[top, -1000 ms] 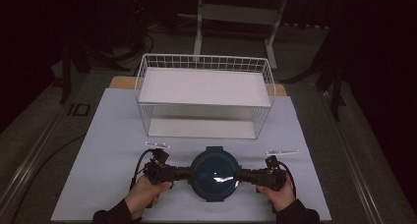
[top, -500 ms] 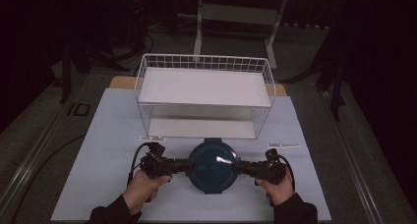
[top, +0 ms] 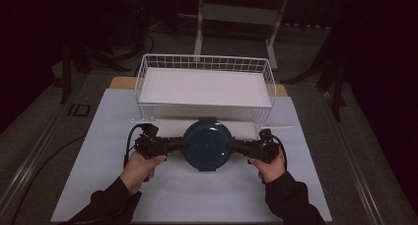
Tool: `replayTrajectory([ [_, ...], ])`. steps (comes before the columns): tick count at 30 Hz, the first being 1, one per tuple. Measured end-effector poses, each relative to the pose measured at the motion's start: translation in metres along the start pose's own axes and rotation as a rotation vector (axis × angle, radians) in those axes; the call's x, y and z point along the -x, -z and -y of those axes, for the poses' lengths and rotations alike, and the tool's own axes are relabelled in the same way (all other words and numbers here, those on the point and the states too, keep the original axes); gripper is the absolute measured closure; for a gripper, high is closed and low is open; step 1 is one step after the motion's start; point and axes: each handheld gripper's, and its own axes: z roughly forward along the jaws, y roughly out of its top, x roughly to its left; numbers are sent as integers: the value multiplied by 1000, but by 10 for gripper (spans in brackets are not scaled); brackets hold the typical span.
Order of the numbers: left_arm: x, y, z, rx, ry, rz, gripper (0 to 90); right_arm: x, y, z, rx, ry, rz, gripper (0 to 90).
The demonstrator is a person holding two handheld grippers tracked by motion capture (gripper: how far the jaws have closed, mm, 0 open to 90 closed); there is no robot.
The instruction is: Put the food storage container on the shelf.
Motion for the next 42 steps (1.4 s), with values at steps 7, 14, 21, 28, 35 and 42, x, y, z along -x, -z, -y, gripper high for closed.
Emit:
replayTrajectory([
  [7, -20, -14, -8, 18, 14, -21, 572, 18, -11, -8, 10, -6, 13, 558],
  [14, -36, -27, -12, 29, 9, -41, 571, 36, -21, -12, 28, -6, 41, 555],
  [21, -48, -41, -12, 45, 11, -47, 569, 49, -27, -14, 26, 0, 84, 553],
  [28, -61, -51, -14, 34, 12, -53, 568, 60, -34, -12, 22, -12, 119, 550],
  [35, -65, -52, -16, 43, 30, -44, 567, 63, -39, -12, 29, -23, 127, 549],
  [42, -68, -53, -18, 36, 19, -58, 561, 64, -38, -12, 30, -60, 123, 545],
])
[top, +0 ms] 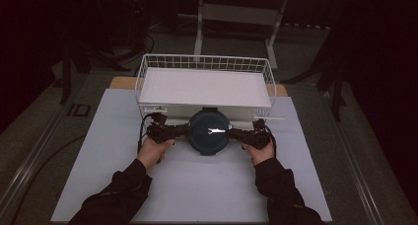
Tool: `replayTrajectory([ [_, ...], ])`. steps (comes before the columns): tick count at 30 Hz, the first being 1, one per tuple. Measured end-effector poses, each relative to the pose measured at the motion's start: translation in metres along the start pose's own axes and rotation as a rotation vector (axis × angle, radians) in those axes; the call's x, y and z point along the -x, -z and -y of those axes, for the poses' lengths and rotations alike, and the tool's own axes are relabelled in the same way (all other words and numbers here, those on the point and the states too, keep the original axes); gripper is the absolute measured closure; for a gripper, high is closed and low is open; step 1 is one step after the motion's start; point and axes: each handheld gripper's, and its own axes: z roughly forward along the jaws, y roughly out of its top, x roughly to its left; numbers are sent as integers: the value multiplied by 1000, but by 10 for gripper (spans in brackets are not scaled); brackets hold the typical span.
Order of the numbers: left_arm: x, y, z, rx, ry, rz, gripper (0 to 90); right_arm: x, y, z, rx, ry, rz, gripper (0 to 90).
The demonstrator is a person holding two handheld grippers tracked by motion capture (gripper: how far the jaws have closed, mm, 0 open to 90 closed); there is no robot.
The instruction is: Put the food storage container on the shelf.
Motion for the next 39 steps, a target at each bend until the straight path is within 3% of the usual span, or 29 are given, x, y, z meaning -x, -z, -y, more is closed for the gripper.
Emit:
replayTrajectory([
  [5, -3, -1, 0, -5, 2, 12, 556, 4, -2, 0, 0, -12, -4, 541],
  [8, -5, -3, 0, 4, 27, 16, 548, 2, -2, -2, -1, -8, 17, 526],
  [10, -3, -3, 1, 23, -19, -33, 529, 1, -3, -3, -2, -21, 28, 507],
  [11, -1, -3, 0, 30, -16, -50, 526, 1, -4, -3, 2, -6, 41, 502],
  [12, -5, -3, -2, 34, -48, -77, 536, 0, -5, -3, 6, 2, 45, 495],
  [15, -3, -4, -3, 44, -24, -83, 524, -2, -6, -6, 22, 6, 67, 495],
  [16, -3, -5, -3, 51, -24, -65, 521, -2, -6, -6, 27, 2, 70, 494],
  [20, -2, -6, -3, 69, -32, -95, 491, -2, -7, -9, 37, 10, 81, 482],
  [25, -5, -7, -4, 75, -43, -94, 462, -2, -9, -11, 43, 5, 94, 474],
  [27, -5, -7, -6, 67, -78, -103, 460, -2, -9, -12, 42, 1, 98, 474],
  [35, 2, -7, -6, 60, -67, -149, 359, -10, -5, -12, 16, 69, 141, 435],
  [36, 5, -5, -4, 59, -82, -183, 337, -11, -3, -12, 15, 81, 151, 429],
  [37, 6, -4, -3, 61, -88, -189, 316, -10, -1, -12, 37, 114, 149, 428],
  [39, 9, 1, -2, 71, -88, -178, 294, -13, 3, -11, 26, 105, 148, 426],
])
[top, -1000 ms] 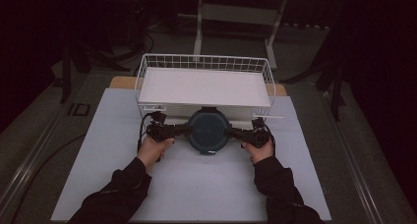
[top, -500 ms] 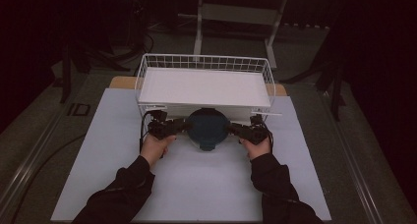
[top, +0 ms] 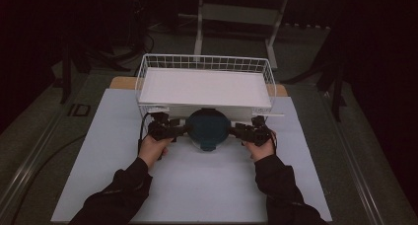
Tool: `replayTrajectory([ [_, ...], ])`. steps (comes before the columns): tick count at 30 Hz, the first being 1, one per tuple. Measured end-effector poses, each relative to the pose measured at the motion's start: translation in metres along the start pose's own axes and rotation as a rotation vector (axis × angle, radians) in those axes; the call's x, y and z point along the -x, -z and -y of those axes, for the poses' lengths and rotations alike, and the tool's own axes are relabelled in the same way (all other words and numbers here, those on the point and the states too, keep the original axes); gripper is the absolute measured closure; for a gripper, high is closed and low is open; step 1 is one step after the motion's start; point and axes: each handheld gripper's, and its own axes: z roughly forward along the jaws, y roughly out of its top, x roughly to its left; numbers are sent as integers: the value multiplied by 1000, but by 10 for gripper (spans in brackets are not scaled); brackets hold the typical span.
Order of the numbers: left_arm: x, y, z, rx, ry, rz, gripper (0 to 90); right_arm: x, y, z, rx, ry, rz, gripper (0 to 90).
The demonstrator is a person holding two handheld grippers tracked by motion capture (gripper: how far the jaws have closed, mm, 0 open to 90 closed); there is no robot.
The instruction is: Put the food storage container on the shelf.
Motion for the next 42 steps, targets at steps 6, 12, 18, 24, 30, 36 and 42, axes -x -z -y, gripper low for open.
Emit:
replayTrajectory([
  [6, 10, 16, 3, 22, -65, 88, 151, -10, 11, 6, -14, 60, 9, 422],
  [12, 28, 37, 6, 20, -153, 83, 84, -30, 30, 10, 3, 99, -16, 438],
  [18, 43, 54, 12, 5, -197, 118, 1, -54, 33, 19, -16, 126, -95, 550],
  [24, 47, 66, 22, 26, -192, 135, 2, -76, 19, 32, -93, 169, -137, 892],
  [30, 49, 71, 37, 36, -213, 131, 1, -85, -6, 45, -158, 181, -135, 900],
  [36, 48, 69, 48, 32, -224, 127, 1, -85, -22, 45, -169, 178, -87, 900],
  [42, 49, 69, 51, 47, -235, 126, 2, -78, -29, 41, -164, 155, -59, 900],
])
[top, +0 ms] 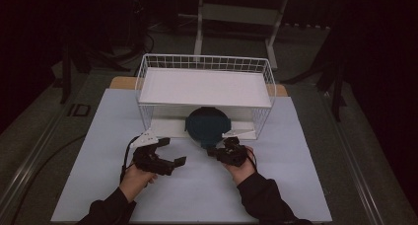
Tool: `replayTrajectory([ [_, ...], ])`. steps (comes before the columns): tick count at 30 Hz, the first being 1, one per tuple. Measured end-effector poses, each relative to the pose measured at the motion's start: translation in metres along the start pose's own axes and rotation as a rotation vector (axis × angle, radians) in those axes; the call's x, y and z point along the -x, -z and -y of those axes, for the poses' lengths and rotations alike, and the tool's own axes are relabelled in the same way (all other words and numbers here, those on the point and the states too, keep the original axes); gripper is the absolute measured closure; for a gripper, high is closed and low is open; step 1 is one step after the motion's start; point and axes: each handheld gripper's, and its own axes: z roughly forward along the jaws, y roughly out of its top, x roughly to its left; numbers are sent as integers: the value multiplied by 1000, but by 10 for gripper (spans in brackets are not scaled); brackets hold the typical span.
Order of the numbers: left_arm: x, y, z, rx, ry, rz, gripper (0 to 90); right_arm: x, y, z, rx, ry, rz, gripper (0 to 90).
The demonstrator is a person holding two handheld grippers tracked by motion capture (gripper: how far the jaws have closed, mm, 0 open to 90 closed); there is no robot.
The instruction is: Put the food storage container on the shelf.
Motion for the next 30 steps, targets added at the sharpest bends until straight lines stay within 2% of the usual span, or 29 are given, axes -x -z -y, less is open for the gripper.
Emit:
replayTrajectory([
  [3, -1, -1, 2, -1, 4, 0, 1, 6, -3, -3, 9, -21, 7, 900],
  [9, -4, -3, 4, -1, 17, -1, 1, 13, -9, -11, 26, -25, 31, 900],
  [22, -4, -3, 5, -3, 2, -1, 2, 22, -24, -29, 48, -35, 65, 900],
  [28, -4, -3, 5, -2, -2, 0, 1, 28, -27, -33, 56, -61, 67, 899],
  [30, -4, -2, 6, -3, -2, 2, 1, 27, -27, -32, 61, -54, 75, 898],
])
